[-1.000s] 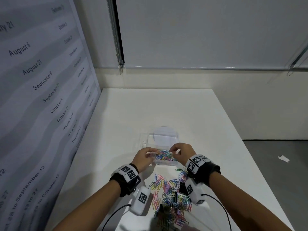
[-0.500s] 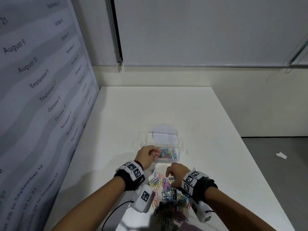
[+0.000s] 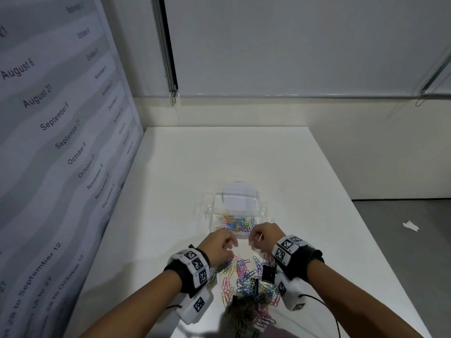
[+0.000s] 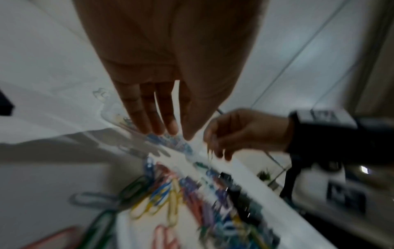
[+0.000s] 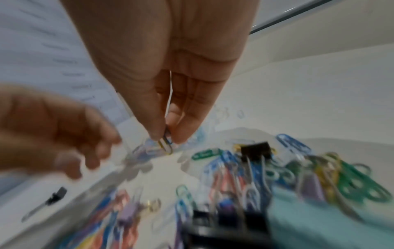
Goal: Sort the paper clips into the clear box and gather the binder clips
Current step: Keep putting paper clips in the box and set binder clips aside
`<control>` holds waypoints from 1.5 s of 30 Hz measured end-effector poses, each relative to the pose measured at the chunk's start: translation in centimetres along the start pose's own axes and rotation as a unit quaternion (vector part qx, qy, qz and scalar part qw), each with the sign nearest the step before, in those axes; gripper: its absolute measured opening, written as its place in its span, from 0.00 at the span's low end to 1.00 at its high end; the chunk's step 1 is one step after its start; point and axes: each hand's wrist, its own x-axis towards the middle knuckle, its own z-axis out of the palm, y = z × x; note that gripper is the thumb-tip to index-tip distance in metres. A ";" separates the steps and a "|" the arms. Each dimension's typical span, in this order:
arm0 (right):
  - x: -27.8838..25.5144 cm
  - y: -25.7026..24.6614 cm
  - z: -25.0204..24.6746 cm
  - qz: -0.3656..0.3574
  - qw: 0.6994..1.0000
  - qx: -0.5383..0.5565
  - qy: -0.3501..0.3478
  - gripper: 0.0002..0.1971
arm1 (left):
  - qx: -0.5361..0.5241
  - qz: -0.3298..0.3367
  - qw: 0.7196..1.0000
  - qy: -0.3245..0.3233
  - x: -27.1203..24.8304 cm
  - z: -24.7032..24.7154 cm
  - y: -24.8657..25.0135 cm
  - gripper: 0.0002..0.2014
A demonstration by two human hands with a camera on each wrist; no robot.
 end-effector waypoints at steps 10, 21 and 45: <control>2.1 -2.1 -2.6 -0.006 0.988 0.097 0.119 0.09 | 0.155 -0.033 0.986 -0.044 -0.3 1.9 -2.1 0.29; -0.1 -1.7 3.3 -0.043 0.990 -0.091 -0.104 0.23 | 0.142 -0.029 0.989 -0.005 -0.6 2.1 -2.2 0.12; 0.5 -2.3 0.3 -0.016 0.999 0.040 0.028 0.15 | -0.081 -0.089 0.990 0.074 0.9 -1.6 -1.3 0.13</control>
